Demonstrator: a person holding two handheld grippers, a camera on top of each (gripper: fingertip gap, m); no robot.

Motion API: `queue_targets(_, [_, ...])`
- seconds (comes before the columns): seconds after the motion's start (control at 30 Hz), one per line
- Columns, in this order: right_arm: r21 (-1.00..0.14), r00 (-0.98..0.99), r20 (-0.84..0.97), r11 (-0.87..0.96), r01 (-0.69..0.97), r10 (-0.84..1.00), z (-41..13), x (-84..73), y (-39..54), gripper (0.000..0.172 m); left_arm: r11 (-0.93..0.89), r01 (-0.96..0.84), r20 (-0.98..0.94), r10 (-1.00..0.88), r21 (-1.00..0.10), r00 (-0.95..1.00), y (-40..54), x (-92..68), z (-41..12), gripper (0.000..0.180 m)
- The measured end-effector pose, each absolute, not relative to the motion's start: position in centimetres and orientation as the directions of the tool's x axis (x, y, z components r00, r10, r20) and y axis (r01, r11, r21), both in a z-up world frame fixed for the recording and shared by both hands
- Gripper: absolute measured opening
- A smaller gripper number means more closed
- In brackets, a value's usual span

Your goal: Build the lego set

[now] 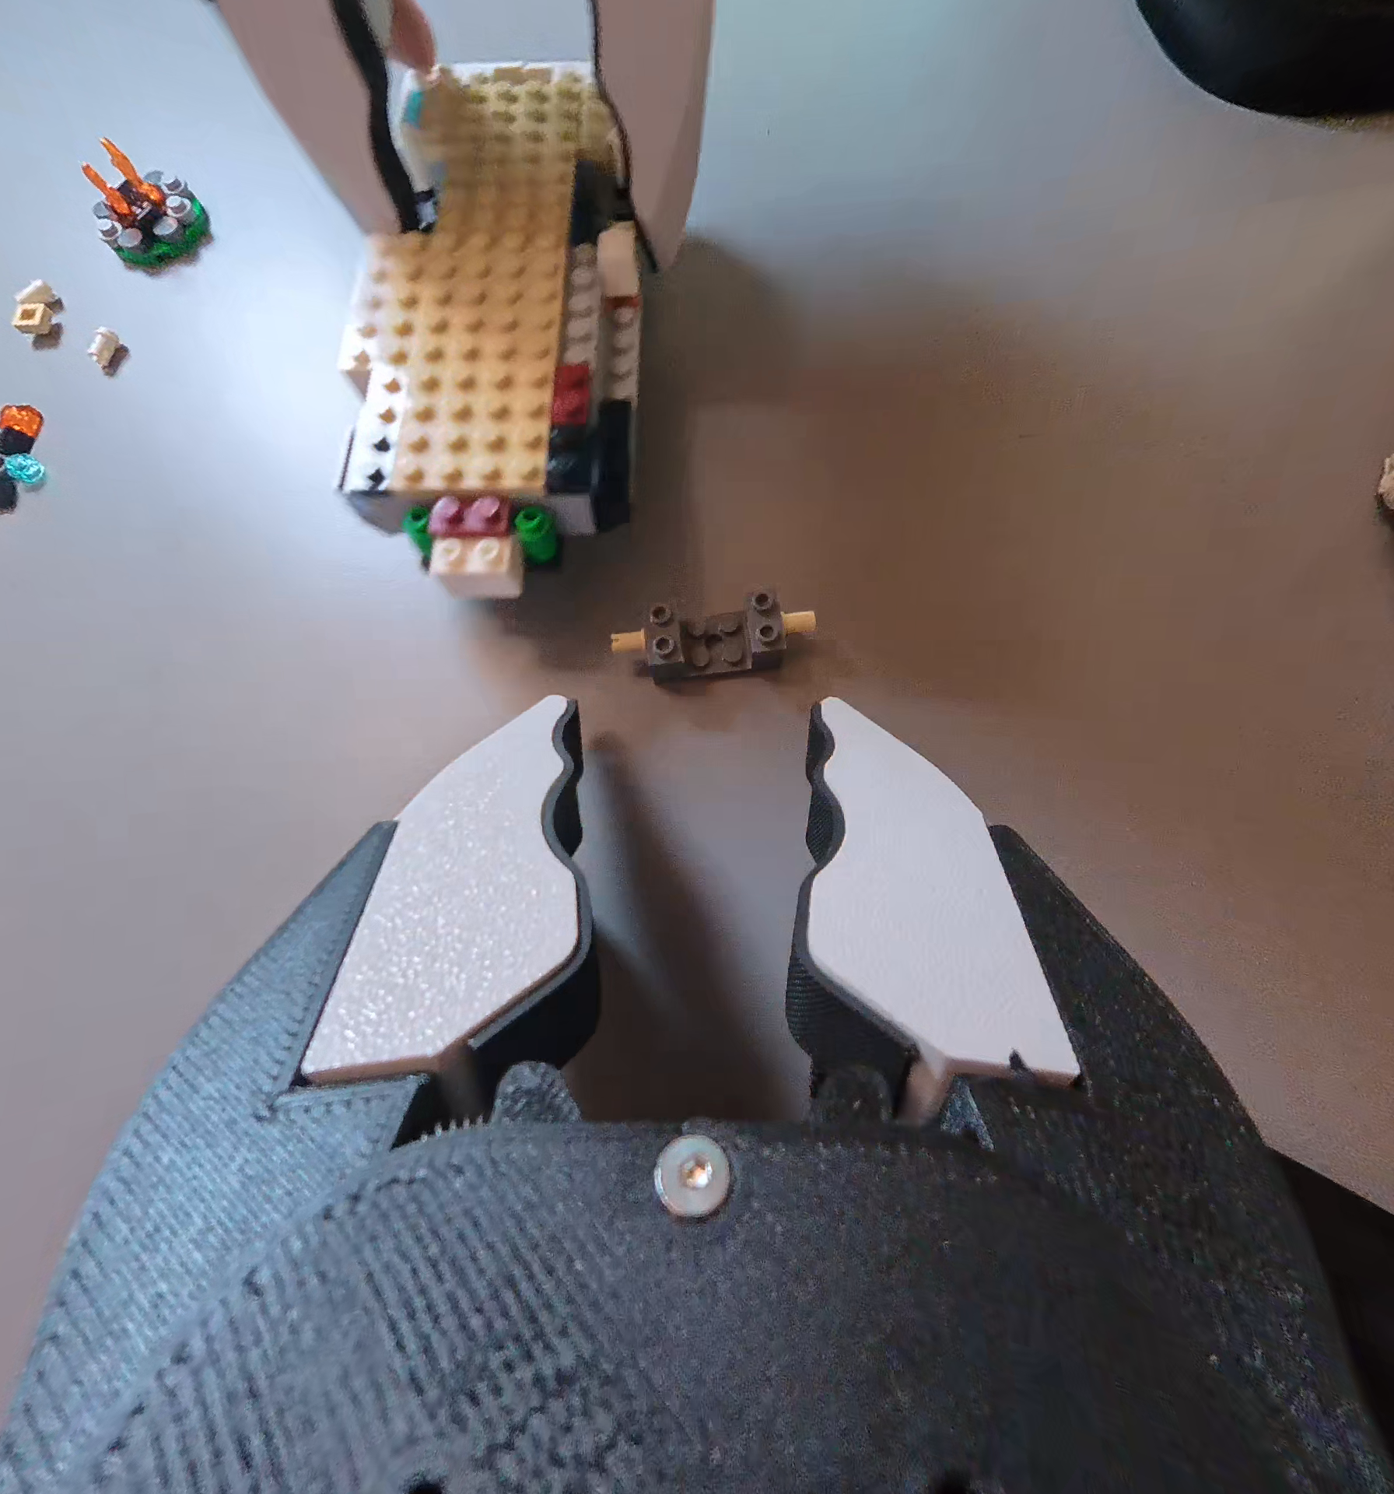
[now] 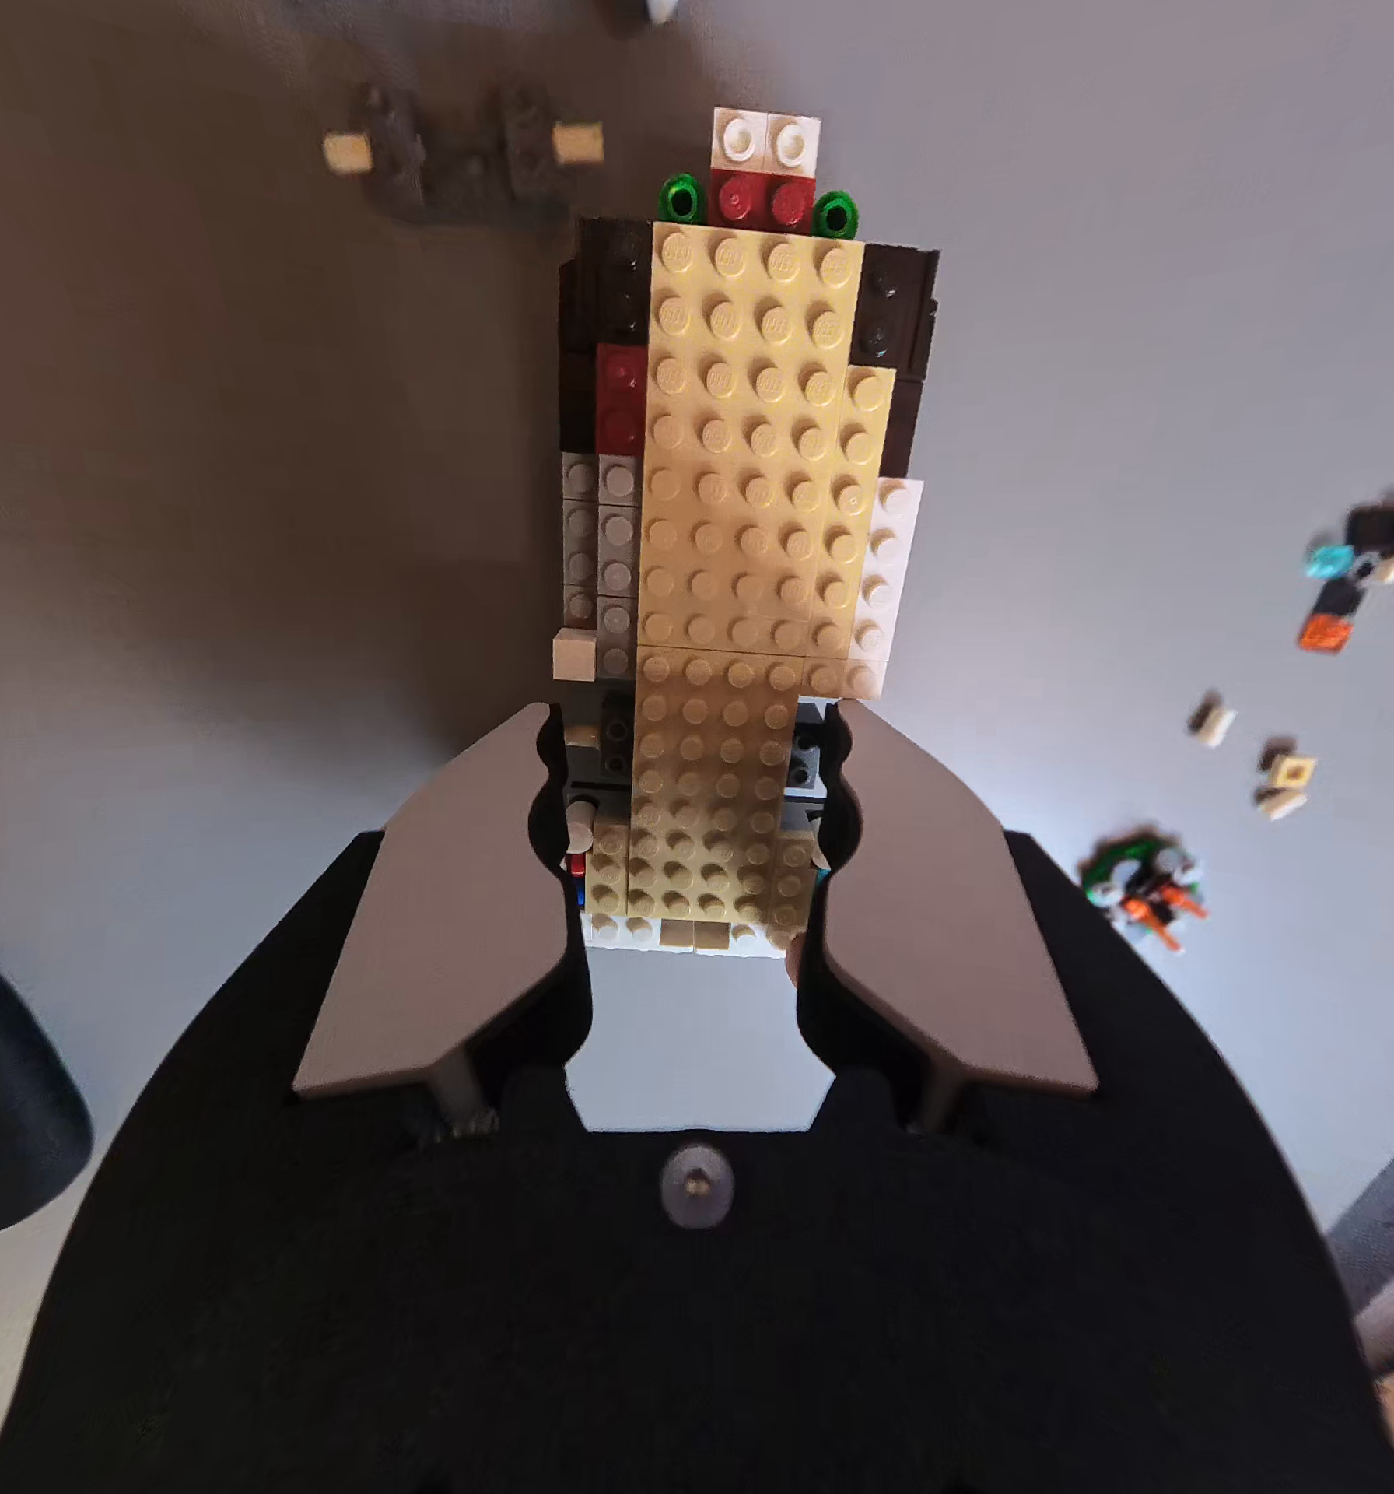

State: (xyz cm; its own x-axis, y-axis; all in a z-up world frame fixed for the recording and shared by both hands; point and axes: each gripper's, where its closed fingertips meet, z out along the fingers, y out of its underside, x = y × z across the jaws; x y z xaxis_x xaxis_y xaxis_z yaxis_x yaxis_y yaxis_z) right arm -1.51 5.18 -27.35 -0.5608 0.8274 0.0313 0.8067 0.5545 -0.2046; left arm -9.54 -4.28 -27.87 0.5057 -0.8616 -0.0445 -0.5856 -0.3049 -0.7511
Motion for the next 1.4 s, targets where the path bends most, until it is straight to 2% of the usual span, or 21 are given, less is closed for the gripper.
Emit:
queue_targets(0.43, [-0.240, -0.492, 0.063, 0.492, 0.837, 0.868, -28.7, 4.2, 1.5, 0.060, -0.354, -0.591, -0.046, -0.831, -0.725, 0.555, -3.7, -7.8, -28.1, 0.061])
queue_targets(0.63, [-0.209, -0.513, 0.094, 0.521, 0.828, 0.853, -28.4, 3.7, 1.8, 0.060, -0.353, -0.605, -0.071, -0.823, -0.713, 0.564, -3.5, -7.2, -28.4, 0.051])
queue_targets(0.87, [-0.298, -0.501, 0.095, 0.505, 0.810, 0.860, -26.6, 1.8, 1.0, 0.075, -0.317, -0.617, -0.086, -0.842, -0.720, 0.533, -3.1, -6.3, -28.3, 0.050])
queue_targets(1.03, [-0.255, -0.541, 0.088, 0.544, 0.799, 0.836, -27.7, 0.1, 0.7, 0.080, -0.279, -0.616, -0.101, -0.855, -0.737, 0.508, -2.8, -5.5, -28.3, 0.052])
queue_targets(1.2, [-0.206, -0.568, 0.044, 0.564, 0.800, 0.822, -28.6, 0.1, 0.5, 0.070, -0.273, -0.615, -0.114, -0.850, -0.739, 0.515, -3.1, -6.4, -28.2, 0.062])
queue_targets(1.4, [-0.222, -0.578, 0.039, 0.571, 0.790, 0.815, -28.4, -0.1, 0.4, 0.069, -0.281, -0.607, -0.094, -0.854, -0.743, 0.511, -3.2, -6.5, -28.3, 0.049])
